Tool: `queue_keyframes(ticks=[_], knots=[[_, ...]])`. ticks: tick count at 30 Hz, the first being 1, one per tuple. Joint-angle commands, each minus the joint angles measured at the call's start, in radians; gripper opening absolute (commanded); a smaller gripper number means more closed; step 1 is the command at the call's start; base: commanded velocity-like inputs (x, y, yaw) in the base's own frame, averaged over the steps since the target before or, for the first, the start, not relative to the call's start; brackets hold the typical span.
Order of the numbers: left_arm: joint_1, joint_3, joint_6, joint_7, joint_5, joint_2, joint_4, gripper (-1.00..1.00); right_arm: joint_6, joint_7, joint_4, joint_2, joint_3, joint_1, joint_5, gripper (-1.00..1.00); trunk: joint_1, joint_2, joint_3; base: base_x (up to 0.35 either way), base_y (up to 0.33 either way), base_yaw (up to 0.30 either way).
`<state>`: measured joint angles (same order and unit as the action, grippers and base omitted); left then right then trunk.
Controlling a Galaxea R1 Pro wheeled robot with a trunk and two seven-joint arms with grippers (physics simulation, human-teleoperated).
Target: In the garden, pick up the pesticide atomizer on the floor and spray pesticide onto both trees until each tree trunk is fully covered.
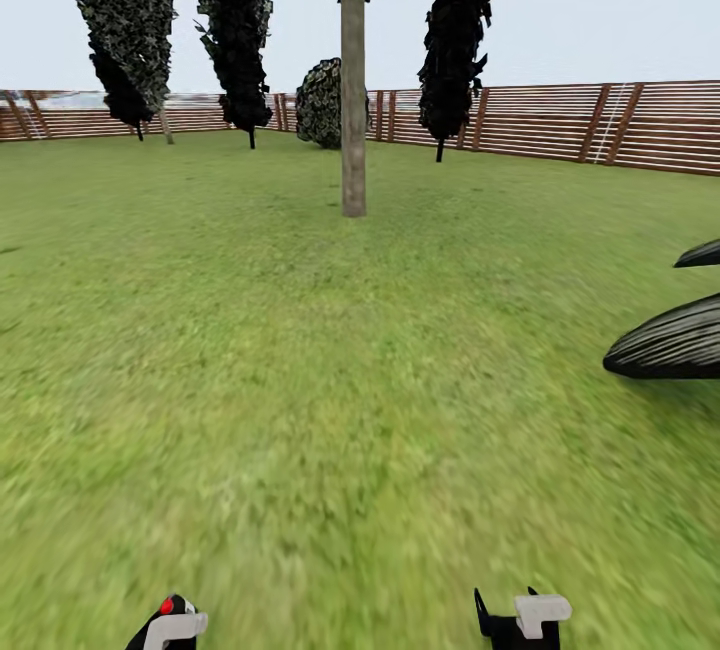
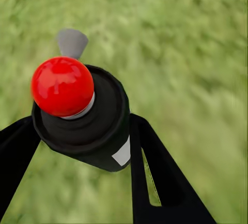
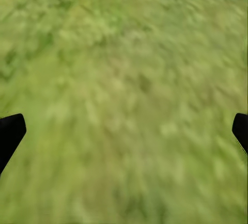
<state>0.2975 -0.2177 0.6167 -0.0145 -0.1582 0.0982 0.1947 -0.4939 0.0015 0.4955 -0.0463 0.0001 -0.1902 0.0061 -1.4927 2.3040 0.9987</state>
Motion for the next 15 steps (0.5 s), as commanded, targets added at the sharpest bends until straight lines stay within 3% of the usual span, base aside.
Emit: queue_keyframes(ticks=[1,15], knots=[[0.0,0.0,0.0,0.0,0.0,0.0,0.0,-1.0,0.0,0.0,0.0,0.0,0.0,0.0,0.0,1.0,0.0,0.0,0.0,0.337,0.0,0.0],[0.0,0.0,0.0,0.0,0.0,0.0,0.0,-1.0,0.0,0.0,0.0,0.0,0.0,0.0,0.0,1.0,0.0,0.0,0.0,0.337,0.0,0.0]])
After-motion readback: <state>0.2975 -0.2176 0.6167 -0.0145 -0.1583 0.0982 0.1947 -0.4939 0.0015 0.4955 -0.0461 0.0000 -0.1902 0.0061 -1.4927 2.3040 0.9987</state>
